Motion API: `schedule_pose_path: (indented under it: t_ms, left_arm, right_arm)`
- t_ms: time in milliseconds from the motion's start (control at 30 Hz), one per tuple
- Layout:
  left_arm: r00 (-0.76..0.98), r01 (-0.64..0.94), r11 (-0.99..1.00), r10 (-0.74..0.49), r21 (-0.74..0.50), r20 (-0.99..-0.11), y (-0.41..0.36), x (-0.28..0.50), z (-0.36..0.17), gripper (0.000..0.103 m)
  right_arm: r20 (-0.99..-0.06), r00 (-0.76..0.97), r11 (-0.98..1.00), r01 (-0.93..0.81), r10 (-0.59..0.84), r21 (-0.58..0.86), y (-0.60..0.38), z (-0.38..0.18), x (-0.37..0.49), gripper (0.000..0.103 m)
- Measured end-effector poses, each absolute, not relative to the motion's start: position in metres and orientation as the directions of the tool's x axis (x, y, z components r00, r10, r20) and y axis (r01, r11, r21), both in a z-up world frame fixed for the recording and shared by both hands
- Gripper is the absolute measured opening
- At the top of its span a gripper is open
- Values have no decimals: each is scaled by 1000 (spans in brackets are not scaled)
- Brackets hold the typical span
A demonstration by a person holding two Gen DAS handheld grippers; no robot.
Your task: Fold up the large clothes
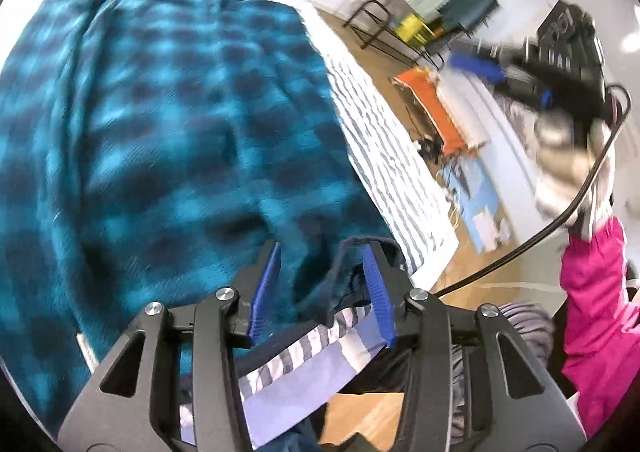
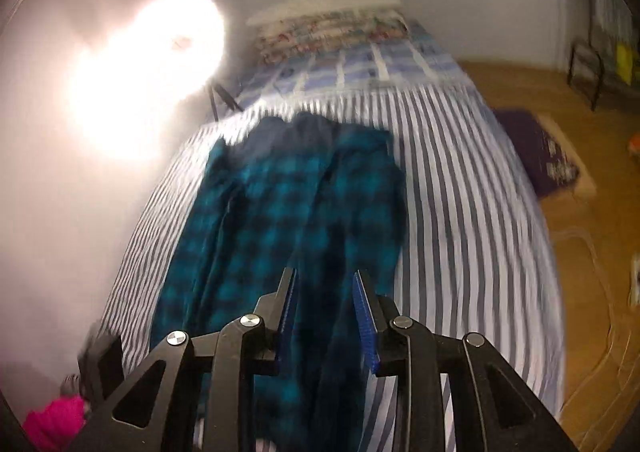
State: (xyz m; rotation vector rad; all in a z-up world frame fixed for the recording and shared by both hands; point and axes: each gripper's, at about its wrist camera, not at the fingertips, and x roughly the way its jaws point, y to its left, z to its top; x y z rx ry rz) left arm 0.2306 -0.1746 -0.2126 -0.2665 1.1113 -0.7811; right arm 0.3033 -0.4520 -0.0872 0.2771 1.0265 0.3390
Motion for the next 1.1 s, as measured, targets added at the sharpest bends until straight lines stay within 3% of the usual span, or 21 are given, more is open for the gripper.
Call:
schedule_pose_path:
  t_ms: [133, 200, 267, 367, 600, 633, 733, 1000, 1100]
  left_arm:
    - [218, 536, 714, -632, -450, -743, -201, 215, -214, 43]
    - [234, 573, 728, -586, -377, -776, -217, 211, -227, 37]
    - [231, 586, 729, -568, -353, -790, -218, 206, -233, 16]
    - [259, 598, 740, -541, -308, -800, -216, 207, -240, 5]
    - [299, 602, 745, -543, -286, -785, -200, 193, -232, 1]
    - [303, 604, 746, -541, -281, -785, -198, 192, -230, 1]
    - [318, 600, 751, -539, -275, -780, -193, 186, -227, 1]
    - [378, 592, 761, -554, -267, -742, -194, 161, -219, 1]
    - [299, 625, 735, -536, -263, -789, -215, 154, -241, 1]
  right_arm:
    - [-789, 409, 877, -63, 459, 477, -463, -143, 274, 35]
    - [-773, 378, 840, -24, 509, 542, -468, -169, 270, 35]
    - [-749, 368, 806, -5, 551, 591, -470, -189, 270, 35]
    - [-749, 346, 796, 13, 565, 606, -464, -208, 271, 35]
    - [-789, 263, 820, -15, 555, 572, -437, -230, 290, 34]
    - [-794, 249, 822, -17, 555, 569, -433, -233, 291, 29]
    - [-825, 245, 855, -34, 510, 518, -424, -231, 291, 1]
    - [-787, 368, 855, -49, 496, 516, -459, -193, 290, 0]
    - [-852, 351, 916, -46, 388, 398, -455, -208, 292, 1]
